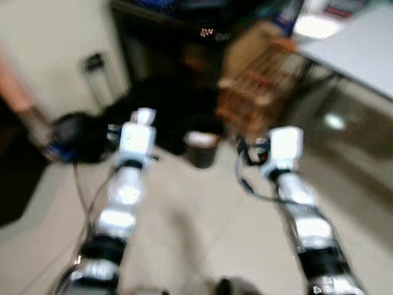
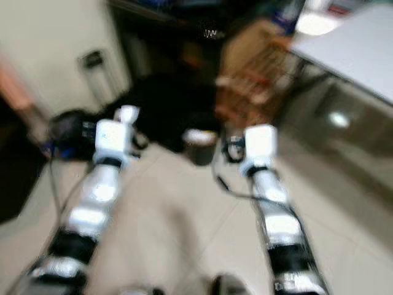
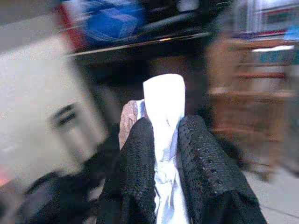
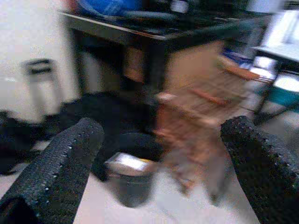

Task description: Picking trash to rubbish bin

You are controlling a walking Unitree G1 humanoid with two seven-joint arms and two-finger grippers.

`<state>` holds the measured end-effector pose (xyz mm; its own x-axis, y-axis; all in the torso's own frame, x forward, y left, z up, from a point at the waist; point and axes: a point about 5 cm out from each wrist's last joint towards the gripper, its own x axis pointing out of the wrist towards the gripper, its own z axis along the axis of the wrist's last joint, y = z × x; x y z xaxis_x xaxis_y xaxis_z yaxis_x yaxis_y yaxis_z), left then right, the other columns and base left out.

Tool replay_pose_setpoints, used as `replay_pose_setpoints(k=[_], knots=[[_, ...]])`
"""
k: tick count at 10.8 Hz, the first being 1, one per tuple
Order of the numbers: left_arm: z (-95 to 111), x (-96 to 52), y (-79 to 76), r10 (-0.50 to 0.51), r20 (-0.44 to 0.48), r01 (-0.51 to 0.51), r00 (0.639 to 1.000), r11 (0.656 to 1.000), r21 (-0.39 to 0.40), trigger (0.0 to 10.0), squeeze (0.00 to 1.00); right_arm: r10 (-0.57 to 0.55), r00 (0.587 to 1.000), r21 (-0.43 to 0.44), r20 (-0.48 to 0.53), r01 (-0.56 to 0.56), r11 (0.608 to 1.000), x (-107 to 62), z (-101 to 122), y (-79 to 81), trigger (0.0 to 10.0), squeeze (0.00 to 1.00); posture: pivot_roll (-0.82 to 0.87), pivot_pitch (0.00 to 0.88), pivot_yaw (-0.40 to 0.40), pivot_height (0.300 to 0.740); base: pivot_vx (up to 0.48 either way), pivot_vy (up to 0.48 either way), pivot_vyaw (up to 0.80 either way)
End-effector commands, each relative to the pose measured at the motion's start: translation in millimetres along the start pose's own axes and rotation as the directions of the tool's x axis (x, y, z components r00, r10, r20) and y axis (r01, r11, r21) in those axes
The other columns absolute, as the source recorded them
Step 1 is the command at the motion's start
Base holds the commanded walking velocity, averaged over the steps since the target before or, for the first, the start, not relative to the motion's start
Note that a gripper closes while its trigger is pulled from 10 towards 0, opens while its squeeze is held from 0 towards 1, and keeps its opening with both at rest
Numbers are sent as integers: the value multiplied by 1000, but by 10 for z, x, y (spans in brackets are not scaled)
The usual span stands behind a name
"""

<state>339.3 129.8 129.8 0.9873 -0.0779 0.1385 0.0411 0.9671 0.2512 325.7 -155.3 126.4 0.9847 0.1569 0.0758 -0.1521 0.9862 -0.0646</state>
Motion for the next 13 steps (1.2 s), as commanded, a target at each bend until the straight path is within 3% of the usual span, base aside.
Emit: replay_pose_setpoints(k=[1,11,13], knots=[[-36,-9,88,24,-15,-23,1000,1000,21,10000,0,18,1000,17,3,-18,1000,4,8,55,10000,0,9,176,6,740,345,0,0],[-61,-15,108,31,-26,-30,999,999,23,10000,0,28,1000,13,-9,-28,1000,-2,-30,75,10000,0,15,182,3,740,348,0,0],[-236,-68,69,5,-80,-4,997,1000,11,10000,0,14,997,4,-77,-14,1000,-23,-211,44,10000,0,14,181,2,740,349,0,0]])
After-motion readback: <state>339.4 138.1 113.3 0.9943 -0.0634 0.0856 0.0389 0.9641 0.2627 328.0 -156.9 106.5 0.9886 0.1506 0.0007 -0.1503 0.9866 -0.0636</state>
